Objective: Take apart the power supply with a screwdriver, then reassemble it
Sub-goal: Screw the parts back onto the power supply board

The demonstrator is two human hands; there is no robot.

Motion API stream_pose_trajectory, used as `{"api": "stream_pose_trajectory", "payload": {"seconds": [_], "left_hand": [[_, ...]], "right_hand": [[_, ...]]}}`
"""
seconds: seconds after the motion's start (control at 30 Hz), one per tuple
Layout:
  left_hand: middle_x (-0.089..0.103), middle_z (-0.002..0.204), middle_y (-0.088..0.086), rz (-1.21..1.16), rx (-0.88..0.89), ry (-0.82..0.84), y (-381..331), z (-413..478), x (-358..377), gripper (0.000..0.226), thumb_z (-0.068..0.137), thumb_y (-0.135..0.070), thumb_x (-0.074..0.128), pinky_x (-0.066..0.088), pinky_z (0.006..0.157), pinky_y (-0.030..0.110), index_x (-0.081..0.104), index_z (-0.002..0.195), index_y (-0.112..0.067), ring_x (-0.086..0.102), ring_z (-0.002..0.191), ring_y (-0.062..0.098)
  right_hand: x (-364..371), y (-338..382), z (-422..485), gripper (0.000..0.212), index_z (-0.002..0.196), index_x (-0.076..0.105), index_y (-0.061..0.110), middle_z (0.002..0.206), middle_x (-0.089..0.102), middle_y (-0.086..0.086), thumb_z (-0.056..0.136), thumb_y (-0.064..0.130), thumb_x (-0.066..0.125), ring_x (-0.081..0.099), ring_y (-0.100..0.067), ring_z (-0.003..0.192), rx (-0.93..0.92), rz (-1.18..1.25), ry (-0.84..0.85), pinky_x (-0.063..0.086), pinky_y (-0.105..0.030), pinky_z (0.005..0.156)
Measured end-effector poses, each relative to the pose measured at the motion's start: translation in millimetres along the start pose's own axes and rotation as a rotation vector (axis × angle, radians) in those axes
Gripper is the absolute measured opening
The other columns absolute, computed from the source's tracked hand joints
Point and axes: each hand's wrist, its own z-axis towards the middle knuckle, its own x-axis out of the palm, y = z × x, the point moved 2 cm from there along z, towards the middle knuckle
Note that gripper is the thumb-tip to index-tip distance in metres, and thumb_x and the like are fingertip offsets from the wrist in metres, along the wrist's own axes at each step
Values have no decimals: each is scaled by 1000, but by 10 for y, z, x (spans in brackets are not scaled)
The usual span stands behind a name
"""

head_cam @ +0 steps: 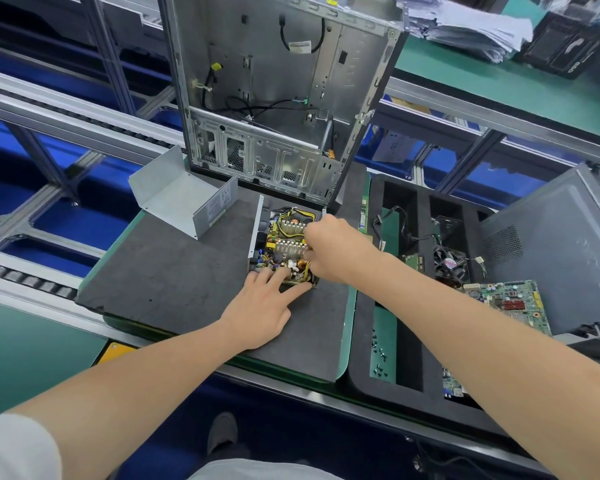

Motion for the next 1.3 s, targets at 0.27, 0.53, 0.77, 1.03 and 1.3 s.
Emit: {"api": "stream_pose_trajectory", "payload": {"seconds": [0.27, 0.53, 0.77, 1.03, 1.3], "left_hand": [[45, 135, 10, 0, -6, 11, -7, -1, -10, 62, 90, -36, 35, 43, 85, 47, 40, 151, -38, 44, 103, 30], [44, 134, 10, 8, -3, 4, -17, 3, -1, 62, 90, -34, 34, 41, 85, 47, 38, 152, -37, 43, 102, 30], [44, 136, 9, 9, -12, 9, -9, -5, -28, 62, 90, -36, 33, 44, 87, 48, 40, 152, -38, 44, 104, 29], [45, 134, 9, 4, -15, 21, -32, -15, -43, 59, 89, -35, 35, 42, 85, 47, 44, 147, -34, 44, 103, 30], [45, 135, 9, -5, -19, 36, -26, -16, -52, 59, 90, -34, 32, 43, 85, 46, 44, 148, -35, 44, 103, 29]], "right_hand": [[-90, 14, -55, 12, 98, 54, 8, 98, 48, -8, 103, 18, 58, 57, -28, 80, 5, -41, 125, 45, -36, 62], [-43, -21, -109, 24, 83, 47, 13, 75, 36, -2, 98, 21, 64, 39, -18, 60, -118, -143, 57, 29, -28, 48], [-73, 19, 3, 18, 98, 50, 10, 81, 45, -5, 100, 24, 60, 50, -18, 65, 155, 56, 127, 37, -29, 47], [-170, -2, -85, 18, 113, 70, 8, 114, 60, -13, 97, 8, 60, 65, -35, 100, -176, -165, 158, 60, -44, 81], [-2, -3, -20, 22, 86, 43, 10, 75, 32, -5, 99, 18, 59, 47, -29, 68, 92, -17, 43, 40, -34, 57]]}}
